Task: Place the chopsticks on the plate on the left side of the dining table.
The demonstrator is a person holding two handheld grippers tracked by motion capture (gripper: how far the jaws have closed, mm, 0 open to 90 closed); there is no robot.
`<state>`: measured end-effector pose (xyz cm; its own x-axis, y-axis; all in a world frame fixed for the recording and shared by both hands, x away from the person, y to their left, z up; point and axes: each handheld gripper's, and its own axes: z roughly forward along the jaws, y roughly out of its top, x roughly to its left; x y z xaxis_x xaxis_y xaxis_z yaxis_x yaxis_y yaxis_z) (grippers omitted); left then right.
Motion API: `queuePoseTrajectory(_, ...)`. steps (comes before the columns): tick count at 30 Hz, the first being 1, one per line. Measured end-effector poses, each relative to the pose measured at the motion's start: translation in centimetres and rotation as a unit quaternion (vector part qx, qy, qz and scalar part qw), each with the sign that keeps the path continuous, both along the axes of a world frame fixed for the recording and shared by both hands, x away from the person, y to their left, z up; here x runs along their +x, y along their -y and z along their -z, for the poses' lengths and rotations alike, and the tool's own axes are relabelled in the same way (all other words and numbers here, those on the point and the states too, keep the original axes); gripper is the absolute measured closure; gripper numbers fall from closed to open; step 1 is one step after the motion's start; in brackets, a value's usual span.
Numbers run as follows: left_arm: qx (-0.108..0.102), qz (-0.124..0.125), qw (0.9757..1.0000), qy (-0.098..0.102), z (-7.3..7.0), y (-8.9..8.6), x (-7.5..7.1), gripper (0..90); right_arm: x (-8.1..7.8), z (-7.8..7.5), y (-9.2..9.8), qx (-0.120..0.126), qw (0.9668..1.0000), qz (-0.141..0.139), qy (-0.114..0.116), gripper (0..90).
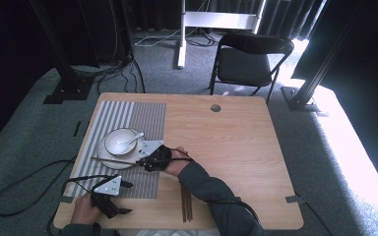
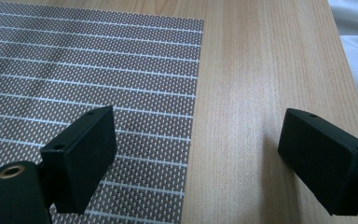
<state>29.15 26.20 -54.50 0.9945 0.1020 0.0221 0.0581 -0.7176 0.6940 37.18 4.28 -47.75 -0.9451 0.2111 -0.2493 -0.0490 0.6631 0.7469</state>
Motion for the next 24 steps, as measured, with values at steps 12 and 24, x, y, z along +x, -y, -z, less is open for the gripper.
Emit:
queuePoseTrajectory(12,0.000,0.000,1.0000,0.001,0.0,0.0,0.0,11.7,-0.5,-0.6,0.9,0.009,0.9999,0.005,0.005,57.4)
queuePoseTrajectory(24,0.000,0.000,1.0000,0.001,0.0,0.0,0.0,11.7,-1.0,-1.0,2.2,0.014,0.9998,0.014,0.005,56.7)
